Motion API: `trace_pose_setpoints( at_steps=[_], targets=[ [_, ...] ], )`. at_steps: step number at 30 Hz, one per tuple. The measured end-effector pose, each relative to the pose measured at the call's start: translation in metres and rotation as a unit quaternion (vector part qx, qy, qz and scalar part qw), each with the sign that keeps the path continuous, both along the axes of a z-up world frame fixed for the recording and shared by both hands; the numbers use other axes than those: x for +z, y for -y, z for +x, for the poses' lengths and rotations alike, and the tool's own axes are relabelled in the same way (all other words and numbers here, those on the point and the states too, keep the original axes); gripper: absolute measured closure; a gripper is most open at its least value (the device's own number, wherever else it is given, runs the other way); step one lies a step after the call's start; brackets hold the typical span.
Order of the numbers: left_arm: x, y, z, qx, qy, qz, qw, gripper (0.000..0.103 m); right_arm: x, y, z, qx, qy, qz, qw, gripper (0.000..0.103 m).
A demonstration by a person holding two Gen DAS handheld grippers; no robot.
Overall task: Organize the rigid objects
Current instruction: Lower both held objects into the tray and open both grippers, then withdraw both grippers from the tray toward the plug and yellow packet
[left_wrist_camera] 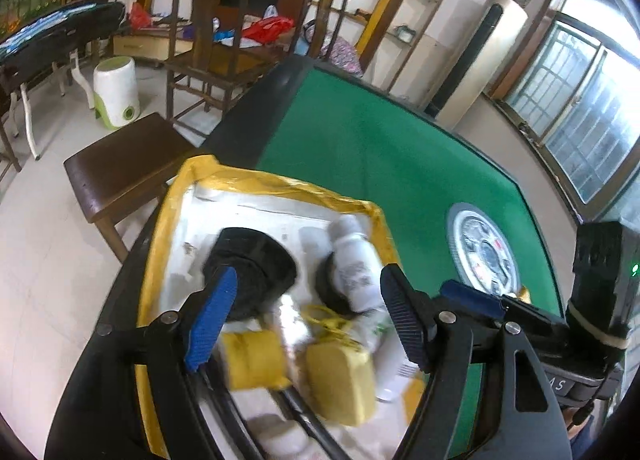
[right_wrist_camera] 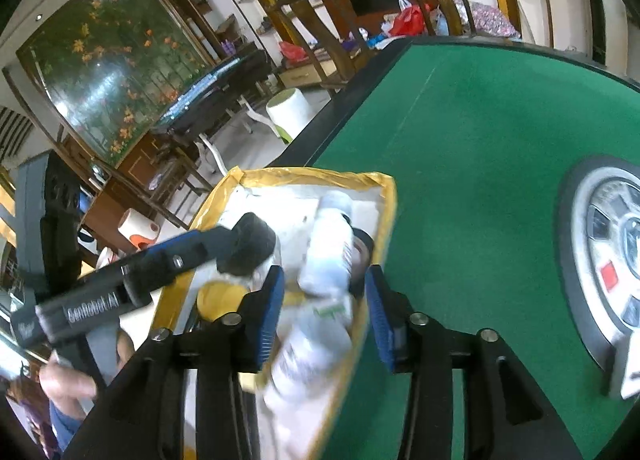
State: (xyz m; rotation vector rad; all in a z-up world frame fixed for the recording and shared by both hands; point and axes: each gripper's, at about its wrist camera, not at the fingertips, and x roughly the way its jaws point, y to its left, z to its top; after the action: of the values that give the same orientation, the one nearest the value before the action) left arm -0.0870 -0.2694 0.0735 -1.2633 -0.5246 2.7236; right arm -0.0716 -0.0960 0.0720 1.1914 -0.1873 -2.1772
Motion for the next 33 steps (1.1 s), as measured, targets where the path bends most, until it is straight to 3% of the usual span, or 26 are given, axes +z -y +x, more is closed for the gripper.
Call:
trace_pose_setpoints(
  at_steps=[7, 15, 20, 26, 30, 33],
  targets=[
    [0.013, -0.041, 0.014, -0.032, -0.016, 0.001, 0.9994, 0.029, 0.001, -0.067, 0.013, -0.039, 0.009, -0.040, 0.998, 0.058],
    [0.022, -0.117, 0.022, -0.097, -0.016, -0.014, 0.9951, 0.029, 0.012, -0.164, 0.018, -0.117, -0.023, -0.050, 0.992, 0.058],
    [0.011, -0.169, 0.019, -0.130, 0.002, -0.007, 0.9914, 0.029, 0.005, -0.221, -0.019, -0.177, -0.027, -0.033, 0.983, 0.054],
    [-0.005, -0.213, 0.026, -0.170, 0.026, -0.010, 0.9851, 0.029, -0.032, -0.231, -0.073, -0.161, 0.049, -0.017, 0.986, 0.054],
    [-0.011, -0.224, 0.028, -0.184, 0.040, -0.024, 0.9818, 0.029, -0.039, -0.238, -0.053, -0.154, 0.054, 0.005, 0.987, 0.054],
    [-0.012, -0.224, 0.030, -0.184, 0.039, -0.023, 0.9818, 0.029, -0.040, -0.250, -0.032, -0.156, 0.089, 0.020, 0.984, 0.053]
  ],
)
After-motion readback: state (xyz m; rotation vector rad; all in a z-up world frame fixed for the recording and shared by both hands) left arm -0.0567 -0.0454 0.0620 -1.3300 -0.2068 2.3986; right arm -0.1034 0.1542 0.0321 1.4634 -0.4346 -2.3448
